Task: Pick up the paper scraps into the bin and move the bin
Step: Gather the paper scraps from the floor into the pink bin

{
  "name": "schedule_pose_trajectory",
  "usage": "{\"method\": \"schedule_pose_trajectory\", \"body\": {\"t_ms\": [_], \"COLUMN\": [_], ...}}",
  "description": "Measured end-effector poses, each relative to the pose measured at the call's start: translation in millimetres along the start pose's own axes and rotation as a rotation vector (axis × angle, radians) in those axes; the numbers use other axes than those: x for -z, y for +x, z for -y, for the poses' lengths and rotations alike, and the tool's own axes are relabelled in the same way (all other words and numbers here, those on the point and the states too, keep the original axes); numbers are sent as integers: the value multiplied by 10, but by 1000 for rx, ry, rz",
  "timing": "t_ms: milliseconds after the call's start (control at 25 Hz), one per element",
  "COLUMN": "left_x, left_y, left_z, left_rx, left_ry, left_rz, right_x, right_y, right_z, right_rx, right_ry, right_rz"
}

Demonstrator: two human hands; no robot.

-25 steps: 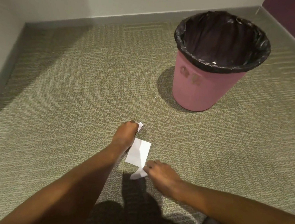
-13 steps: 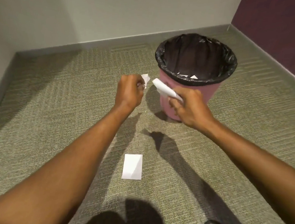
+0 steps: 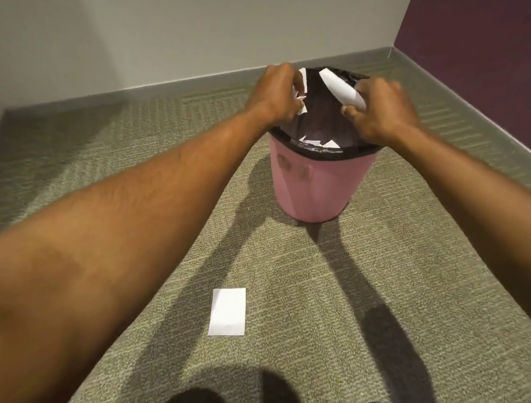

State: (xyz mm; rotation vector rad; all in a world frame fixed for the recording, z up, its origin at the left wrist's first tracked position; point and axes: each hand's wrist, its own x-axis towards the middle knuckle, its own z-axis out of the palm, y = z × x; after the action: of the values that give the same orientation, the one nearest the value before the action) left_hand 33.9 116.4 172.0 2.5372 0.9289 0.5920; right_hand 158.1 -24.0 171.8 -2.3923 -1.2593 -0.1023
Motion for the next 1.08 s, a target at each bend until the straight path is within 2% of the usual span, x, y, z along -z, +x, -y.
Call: {"method": "schedule_pose_trajectory", "body": {"t_ms": [280,480,520,600,680,720,760,800,880,960,1040,1080], "left_x": [-169,-150,-130,-128,-239,-369,-535,-720,-1037,-1261,-1400,-1442], "left_y": [28,-80,-120,-291,-690,-967,-1269,-1591,-2194,-2648,-2951,-3049], "left_z": [141,118,115,140,248,364,519,697,1046,1303,1405,1422], "left_rx": [-68,-173,-178,-115,99,229,334,412,505,506,428,379], "left_ry": [-2,-11,-24,-119,-236,-259,-240,-177,-6,158,274,323], "left_rz": [126,305,259,-15,-306,-353,-326,-219,155,515,711,740], "right_x": [-248,-316,-322,-321,-319,-313,-312,-311,-312,-321,-336,-344], "right_y": [1,-105,-136,-228,-339,-394,-443,-491,-571,-633,-683,-696], "right_z": [-241,-259,-254,-250,-259,-271,-290,-313,-354,-393,-419,-427], "right_rx": [-56,-24,-11,13,44,59,70,74,77,82,88,87], "right_ry": [-13,39,41,50,68,75,80,84,90,98,101,102], "right_rz": [52,35,17,-35,-71,-82,-93,-104,-129,-148,-153,-153]}}
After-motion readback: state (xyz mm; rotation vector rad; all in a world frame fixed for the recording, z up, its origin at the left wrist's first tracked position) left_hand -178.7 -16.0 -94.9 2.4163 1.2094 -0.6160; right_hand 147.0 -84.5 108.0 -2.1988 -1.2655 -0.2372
